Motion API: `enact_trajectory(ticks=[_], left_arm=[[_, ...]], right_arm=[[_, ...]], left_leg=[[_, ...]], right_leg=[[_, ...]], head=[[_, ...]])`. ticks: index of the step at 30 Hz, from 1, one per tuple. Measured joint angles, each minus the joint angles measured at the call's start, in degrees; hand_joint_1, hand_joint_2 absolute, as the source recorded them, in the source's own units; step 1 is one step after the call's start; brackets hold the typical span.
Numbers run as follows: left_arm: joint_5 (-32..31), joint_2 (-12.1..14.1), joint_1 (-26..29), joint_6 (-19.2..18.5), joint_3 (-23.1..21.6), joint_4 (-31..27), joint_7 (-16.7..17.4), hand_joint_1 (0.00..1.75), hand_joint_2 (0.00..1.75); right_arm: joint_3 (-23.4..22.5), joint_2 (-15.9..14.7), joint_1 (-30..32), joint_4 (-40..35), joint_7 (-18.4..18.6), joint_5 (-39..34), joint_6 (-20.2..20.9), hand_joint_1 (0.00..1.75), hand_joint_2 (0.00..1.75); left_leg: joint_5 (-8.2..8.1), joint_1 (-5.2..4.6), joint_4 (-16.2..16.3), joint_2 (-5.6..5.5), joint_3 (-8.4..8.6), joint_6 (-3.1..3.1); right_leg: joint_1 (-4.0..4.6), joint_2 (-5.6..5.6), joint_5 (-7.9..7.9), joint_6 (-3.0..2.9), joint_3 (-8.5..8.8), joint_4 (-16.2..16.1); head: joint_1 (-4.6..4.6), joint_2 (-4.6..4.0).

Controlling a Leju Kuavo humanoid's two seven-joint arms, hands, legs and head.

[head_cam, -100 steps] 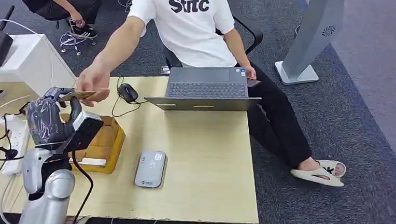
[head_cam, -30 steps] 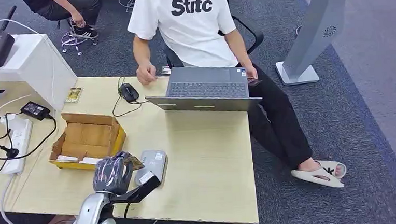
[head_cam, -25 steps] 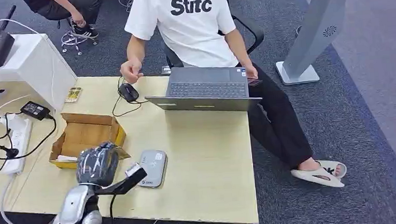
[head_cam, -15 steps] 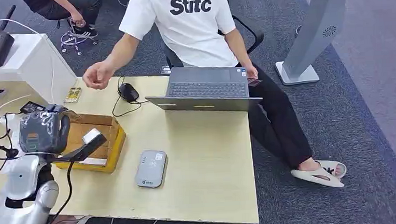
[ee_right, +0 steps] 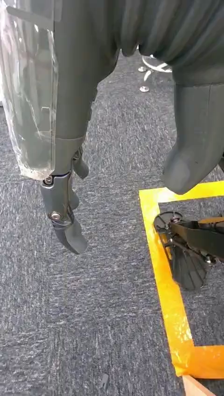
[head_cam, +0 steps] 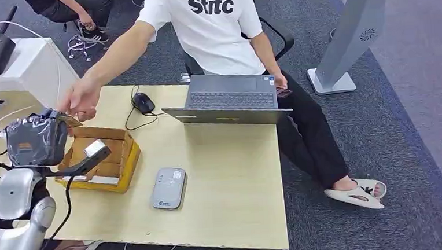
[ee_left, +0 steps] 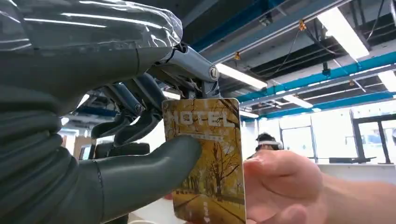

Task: Pass the card to the sensor for recognition and then transmit it.

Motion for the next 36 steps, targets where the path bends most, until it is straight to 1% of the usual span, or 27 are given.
enact_trajectory(ticks=[5,6,7,14,16,19,22,23,26,27,29,31,34,36], left_arm=[[-0.1,-0.7,0.2,0.4,0.0,-0.1,0.0,1.75,1.75],[0.0,-0.9,0.2,0.4,0.0,-0.3,0.0,1.57,1.75],[0.0,-1.2,0.2,0.4,0.0,-0.5,0.0,0.0,1.75],[1.6,-2.7,0.2,0.0,0.0,-1.5,0.3,0.0,1.75],[2.8,-2.9,0.2,0.3,0.0,-2.0,0.3,0.0,1.75],[6.2,-3.0,0.7,0.2,0.0,-3.7,-0.5,0.0,1.75],[10.0,-2.8,2.0,-2.3,0.0,-6.4,-0.9,0.0,1.75],[11.1,-2.4,2.6,-4.0,0.0,-7.9,-0.9,0.0,1.75],[15.1,-0.3,4.8,-9.5,0.0,-11.2,-1.3,0.0,1.75],[17.9,1.1,5.8,-12.2,0.0,-12.6,-2.3,0.0,1.75],[22.0,4.0,7.8,-15.1,0.1,-14.6,-3.4,0.0,1.75],[24.7,6.8,10.5,-16.7,0.9,-16.9,-3.9,0.0,1.75],[26.0,9.9,14.8,-17.6,2.4,-19.9,-3.7,0.0,1.75],[25.9,11.6,17.9,-18.2,3.8,-21.8,-2.8,0.0,1.75]], right_arm=[[-0.1,0.0,-0.1,0.0,0.0,0.0,0.0,0.0,1.75],[-0.1,0.0,-0.1,0.0,0.0,0.0,0.0,0.0,1.75],[-0.1,0.0,-0.1,0.0,-0.1,0.0,0.0,0.0,1.75],[-0.1,0.0,-0.3,0.0,-0.7,0.1,0.0,0.0,1.75],[-0.1,0.0,-0.3,0.0,-0.7,0.1,-0.1,0.0,1.75],[-0.3,0.0,-0.3,0.0,-0.6,0.0,-0.2,0.0,1.75],[-0.7,0.0,-0.2,0.0,-0.2,-0.5,-0.3,0.0,1.75],[-1.1,0.0,-0.1,-0.1,-0.1,-0.6,-0.3,0.0,1.75],[-1.7,0.0,0.2,-0.2,0.0,-0.9,-0.4,0.0,1.75],[-1.9,0.0,0.2,-0.2,0.2,-0.9,-0.4,0.0,1.75],[-2.3,0.0,0.4,-0.4,0.3,-0.7,-0.3,0.0,1.75],[-2.7,0.0,0.5,-0.5,0.4,-0.2,-0.3,0.0,1.75],[-2.8,0.0,0.7,-0.6,0.4,0.6,-0.4,0.0,1.75],[-2.9,0.0,0.7,-0.6,0.4,0.8,-0.5,0.0,1.75]], left_leg=[[0.0,0.0,0.0,0.02,0.0,0.0],[0.0,0.0,0.0,0.04,0.0,0.0],[0.0,0.0,0.0,0.05,0.0,0.0],[-0.03,0.0,0.0,0.05,-0.01,0.03],[-0.03,0.0,0.0,0.05,-0.01,0.03],[-0.02,0.0,0.0,0.05,-0.01,0.03],[-0.03,0.0,0.0,0.05,-0.03,0.03],[-0.03,0.0,0.0,0.05,-0.03,0.03],[-0.03,0.0,0.0,0.05,-0.05,0.03],[-0.03,0.0,0.0,0.05,-0.06,0.03],[-0.03,0.01,0.0,0.09,-0.07,0.03],[-0.03,0.01,0.0,0.09,-0.07,0.03],[-0.04,0.01,0.0,0.09,-0.08,0.03],[-0.05,0.01,0.0,0.09,-0.09,0.01]], right_leg=[[0.0,0.01,0.0,0.0,0.0,0.0],[0.0,0.02,0.0,0.0,-0.01,0.0],[0.0,0.03,0.01,0.0,-0.02,0.0],[0.0,0.05,0.0,0.0,-0.04,0.0],[0.0,0.05,0.0,0.0,-0.03,0.0],[0.0,0.04,0.0,0.0,-0.02,0.0],[0.0,0.04,0.0,0.0,0.0,0.0],[0.0,0.05,0.0,0.0,-0.01,0.0],[0.0,0.05,-0.01,0.0,-0.02,0.0],[0.01,0.05,-0.01,0.0,-0.03,0.0],[0.01,0.09,-0.02,-0.01,-0.06,0.0],[0.02,0.08,-0.04,-0.02,-0.06,0.0],[0.01,0.08,-0.06,0.0,-0.07,0.0],[0.01,0.08,-0.07,0.0,-0.07,0.0]], head=[[0.0,0.0],[0.0,0.0],[0.0,0.0],[-0.02,0.0],[0.02,0.0],[0.0,0.0],[0.0,0.0],[0.0,0.0],[0.0,0.0],[0.02,0.0],[-0.02,0.0],[-0.02,0.0],[0.0,0.0],[0.02,0.0]])
